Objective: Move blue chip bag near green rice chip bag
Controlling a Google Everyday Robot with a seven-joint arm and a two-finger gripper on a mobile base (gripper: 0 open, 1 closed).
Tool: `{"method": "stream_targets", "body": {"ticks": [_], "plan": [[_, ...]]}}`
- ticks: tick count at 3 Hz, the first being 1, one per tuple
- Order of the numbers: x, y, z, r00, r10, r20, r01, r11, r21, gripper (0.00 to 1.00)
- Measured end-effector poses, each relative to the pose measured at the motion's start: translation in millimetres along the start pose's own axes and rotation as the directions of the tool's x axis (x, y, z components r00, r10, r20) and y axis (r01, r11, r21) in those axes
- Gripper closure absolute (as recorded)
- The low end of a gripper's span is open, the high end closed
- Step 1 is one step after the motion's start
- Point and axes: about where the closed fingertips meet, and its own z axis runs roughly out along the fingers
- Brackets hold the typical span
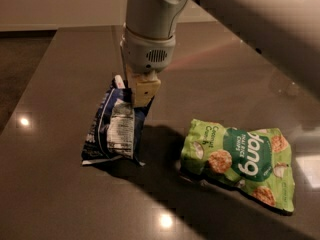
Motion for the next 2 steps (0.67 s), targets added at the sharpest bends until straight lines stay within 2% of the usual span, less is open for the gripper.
{"method": "stream_targets", "body": {"ticks": [2], "plan": [[69.7,-5.7,-16.0,0.996,0.086,0.016,-0.085,0.9961,-0.023,1.00]]}}
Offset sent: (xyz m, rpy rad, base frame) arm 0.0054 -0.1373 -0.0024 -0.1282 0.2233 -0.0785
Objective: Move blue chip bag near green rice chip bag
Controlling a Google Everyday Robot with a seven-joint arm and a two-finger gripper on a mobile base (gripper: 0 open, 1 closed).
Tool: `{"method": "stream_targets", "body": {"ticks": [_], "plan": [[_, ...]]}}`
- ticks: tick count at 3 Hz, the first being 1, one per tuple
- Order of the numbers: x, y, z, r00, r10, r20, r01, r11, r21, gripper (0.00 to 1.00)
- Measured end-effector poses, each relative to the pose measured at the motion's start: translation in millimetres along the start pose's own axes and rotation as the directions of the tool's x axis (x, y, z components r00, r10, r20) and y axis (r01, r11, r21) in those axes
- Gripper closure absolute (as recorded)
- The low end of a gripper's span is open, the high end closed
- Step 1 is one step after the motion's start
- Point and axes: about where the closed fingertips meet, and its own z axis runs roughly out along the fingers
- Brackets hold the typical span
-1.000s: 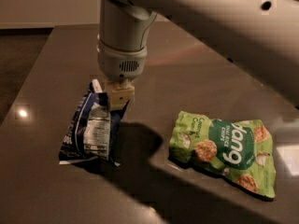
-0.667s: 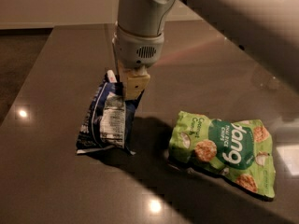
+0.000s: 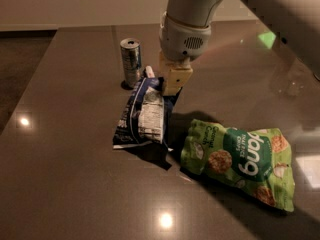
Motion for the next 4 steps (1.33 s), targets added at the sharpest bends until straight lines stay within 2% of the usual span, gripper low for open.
{"method": "stream_targets", "body": {"ticks": [1,3,4], "plan": [[18.1,2.4,-0.3,1.000,0.007,0.003,-0.007,0.9999,-0.009,0.88],[42.2,17.0,10.3,0.999,0.015,-0.031,-0.016,0.9989,-0.045,0.43],[41.5,10.4,12.0,1.000,0.015,-0.026,-0.015,0.9997,-0.017,0.19]]}}
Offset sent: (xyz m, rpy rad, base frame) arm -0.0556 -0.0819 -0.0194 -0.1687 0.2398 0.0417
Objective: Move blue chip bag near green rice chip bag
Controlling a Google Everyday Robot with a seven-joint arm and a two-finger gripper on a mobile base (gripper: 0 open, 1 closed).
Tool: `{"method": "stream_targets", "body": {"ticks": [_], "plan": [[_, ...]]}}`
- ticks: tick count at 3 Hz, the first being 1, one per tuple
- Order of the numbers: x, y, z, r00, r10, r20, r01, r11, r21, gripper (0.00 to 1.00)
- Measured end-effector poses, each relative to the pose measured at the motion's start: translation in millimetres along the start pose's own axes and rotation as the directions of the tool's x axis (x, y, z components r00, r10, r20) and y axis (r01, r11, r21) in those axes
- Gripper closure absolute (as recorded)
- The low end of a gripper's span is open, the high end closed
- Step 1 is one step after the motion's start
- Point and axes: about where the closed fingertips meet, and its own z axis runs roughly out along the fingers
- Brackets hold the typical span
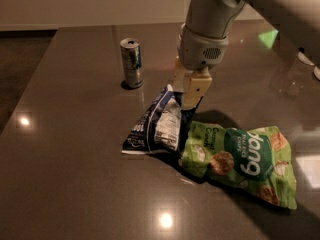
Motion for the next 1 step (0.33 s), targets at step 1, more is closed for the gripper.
{"method": "stream_targets", "body": {"ticks": [1], "plan": [[-2.9,-7.6,0.2,1.000,-0.001,0.009,0.001,0.9996,0.030,0.00]]}}
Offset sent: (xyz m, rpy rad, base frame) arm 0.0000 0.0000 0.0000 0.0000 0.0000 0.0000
